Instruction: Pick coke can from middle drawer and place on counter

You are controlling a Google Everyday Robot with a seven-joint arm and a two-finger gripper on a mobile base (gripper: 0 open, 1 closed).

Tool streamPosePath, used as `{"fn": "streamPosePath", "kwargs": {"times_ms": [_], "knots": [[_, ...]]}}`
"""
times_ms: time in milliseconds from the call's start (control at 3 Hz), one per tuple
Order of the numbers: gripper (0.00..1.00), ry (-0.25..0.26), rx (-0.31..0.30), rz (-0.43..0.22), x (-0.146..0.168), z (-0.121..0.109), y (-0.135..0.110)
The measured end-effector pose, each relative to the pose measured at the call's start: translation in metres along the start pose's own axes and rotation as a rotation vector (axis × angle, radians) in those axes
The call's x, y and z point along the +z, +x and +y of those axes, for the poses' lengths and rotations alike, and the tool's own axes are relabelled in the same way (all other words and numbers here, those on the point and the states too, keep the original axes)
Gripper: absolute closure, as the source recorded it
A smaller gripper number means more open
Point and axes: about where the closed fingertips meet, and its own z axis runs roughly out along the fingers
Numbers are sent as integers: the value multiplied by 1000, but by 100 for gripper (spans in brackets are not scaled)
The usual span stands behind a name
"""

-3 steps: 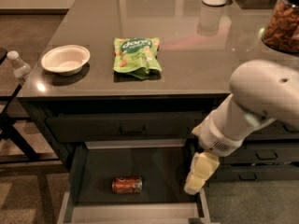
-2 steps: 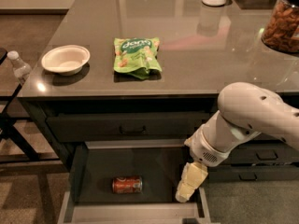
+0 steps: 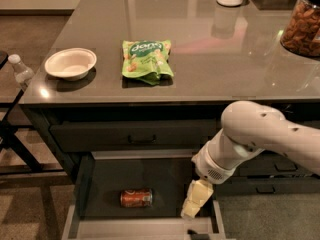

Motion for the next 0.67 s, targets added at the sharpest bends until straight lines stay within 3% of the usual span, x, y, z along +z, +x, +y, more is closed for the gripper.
{"fn": "streamPosePath", "kwargs": {"times_ms": [333, 667], "knots": [[0, -25, -36, -2, 72, -26, -19], [0, -27, -34, -3, 74, -27, -19]]}}
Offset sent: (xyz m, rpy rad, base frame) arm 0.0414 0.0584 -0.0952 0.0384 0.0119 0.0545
